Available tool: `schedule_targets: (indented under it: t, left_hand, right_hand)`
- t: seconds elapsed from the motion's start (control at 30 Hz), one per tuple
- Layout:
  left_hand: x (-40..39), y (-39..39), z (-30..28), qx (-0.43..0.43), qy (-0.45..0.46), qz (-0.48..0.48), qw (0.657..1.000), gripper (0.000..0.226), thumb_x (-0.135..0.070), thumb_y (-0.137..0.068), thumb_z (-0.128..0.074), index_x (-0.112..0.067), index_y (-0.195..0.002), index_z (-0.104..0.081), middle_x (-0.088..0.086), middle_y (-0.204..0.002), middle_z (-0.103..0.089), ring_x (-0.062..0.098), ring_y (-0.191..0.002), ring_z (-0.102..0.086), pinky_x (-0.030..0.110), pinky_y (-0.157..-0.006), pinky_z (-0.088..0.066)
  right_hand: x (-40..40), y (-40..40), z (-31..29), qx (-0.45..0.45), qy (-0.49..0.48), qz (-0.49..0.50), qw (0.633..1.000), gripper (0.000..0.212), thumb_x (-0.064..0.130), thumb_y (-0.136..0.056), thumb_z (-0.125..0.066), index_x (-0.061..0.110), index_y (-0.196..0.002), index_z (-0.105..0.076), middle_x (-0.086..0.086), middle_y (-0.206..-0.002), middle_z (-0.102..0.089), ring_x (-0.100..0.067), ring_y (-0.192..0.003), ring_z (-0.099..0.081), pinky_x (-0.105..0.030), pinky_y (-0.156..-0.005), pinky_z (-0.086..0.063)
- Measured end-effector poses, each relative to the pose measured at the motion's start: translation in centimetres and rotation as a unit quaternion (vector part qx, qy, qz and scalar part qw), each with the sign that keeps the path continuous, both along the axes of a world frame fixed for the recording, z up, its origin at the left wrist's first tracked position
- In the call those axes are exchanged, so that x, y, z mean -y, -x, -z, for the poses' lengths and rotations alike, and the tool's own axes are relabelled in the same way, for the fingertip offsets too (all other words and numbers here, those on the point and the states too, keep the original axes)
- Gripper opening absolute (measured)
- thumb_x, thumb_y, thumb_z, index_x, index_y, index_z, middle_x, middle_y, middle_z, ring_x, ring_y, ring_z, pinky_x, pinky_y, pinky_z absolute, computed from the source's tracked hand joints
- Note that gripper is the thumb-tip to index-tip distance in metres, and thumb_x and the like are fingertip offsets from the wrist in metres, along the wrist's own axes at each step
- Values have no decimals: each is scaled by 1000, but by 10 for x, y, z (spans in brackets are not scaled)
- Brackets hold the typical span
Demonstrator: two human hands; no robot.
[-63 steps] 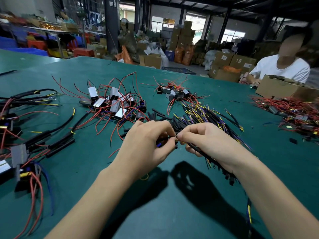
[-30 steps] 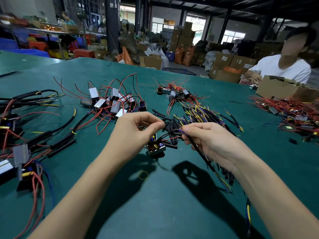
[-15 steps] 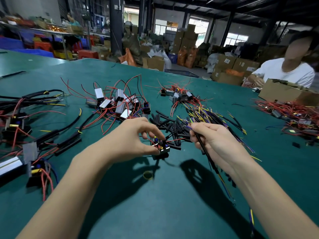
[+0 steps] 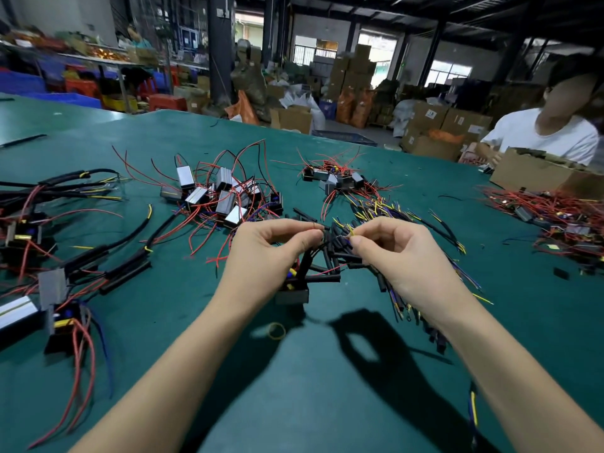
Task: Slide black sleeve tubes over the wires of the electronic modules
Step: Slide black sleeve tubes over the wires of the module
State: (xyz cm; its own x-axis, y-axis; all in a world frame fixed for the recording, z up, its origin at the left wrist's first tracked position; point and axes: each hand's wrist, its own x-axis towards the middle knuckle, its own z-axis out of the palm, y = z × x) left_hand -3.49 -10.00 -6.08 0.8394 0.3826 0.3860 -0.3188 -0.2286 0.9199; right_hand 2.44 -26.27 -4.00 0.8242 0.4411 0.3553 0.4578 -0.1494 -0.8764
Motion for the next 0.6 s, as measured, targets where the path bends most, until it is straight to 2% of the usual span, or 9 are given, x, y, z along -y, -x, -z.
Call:
schedule_targets:
  t: [0.07,0.17,0.23,0.33,0.43,0.53,0.6]
  left_hand:
    - [1,1,0,-6,8,26,1000,12,-8,-79,-73,-21,-78,-75,-7,-76,-74,1,-74,-67,13,-77,-51]
    - [7,1,2,-21,-29,54,998,15,-8,-78,-74,-23,-76,-75,-9,-75,-74,-4,-68,-64,8,-69,-47]
    - [13,0,5,-20,-35,56,998,14,-7,-78,-74,-21,-77,-76,-9,-74,-74,-5,-67,-63,8,-68,-46]
    - [22,-2,10,-14,-23,17,999,7,-11,-78,-75,-17,-80,-77,-7,-75,-75,0,-68,-63,13,-69,-49]
    - [23,-2,13,-4,-26,-28,999,5,-15,-77,-76,-20,-79,-78,-9,-74,-74,0,-67,-63,14,-69,-49]
    - [23,-3,13,-9,-21,-19,1000,4,-14,-77,-76,-17,-80,-78,-7,-74,-74,0,-67,-64,16,-70,-50]
    - [24,-3,13,-6,-28,-20,999,4,-13,-77,-76,-16,-79,-78,-7,-73,-74,-3,-65,-62,13,-67,-49]
  right_hand:
    - [1,0,1,46,52,19,997,17,3,-86,-65,14,-72,-65,7,-61,-60,-2,-55,-48,-12,-56,-38]
    - [4,1,5,138,144,59,978,14,6,-83,-67,14,-71,-66,9,-57,-57,0,-50,-46,-10,-53,-35]
    - [4,2,7,159,155,60,973,14,6,-82,-67,15,-71,-66,8,-58,-58,1,-52,-48,-9,-53,-35]
    - [1,1,10,109,105,31,988,13,5,-84,-64,13,-74,-67,8,-61,-61,1,-55,-49,-14,-57,-39]
    - [0,-2,11,54,55,22,997,13,3,-85,-63,12,-76,-66,5,-64,-62,-6,-61,-54,-28,-63,-46]
    - [2,-2,9,41,36,6,998,14,3,-87,-63,12,-77,-67,8,-64,-63,-3,-61,-54,-24,-64,-47]
    - [3,-1,8,38,36,-10,999,11,3,-87,-62,10,-79,-67,5,-67,-63,-5,-63,-54,-28,-64,-47]
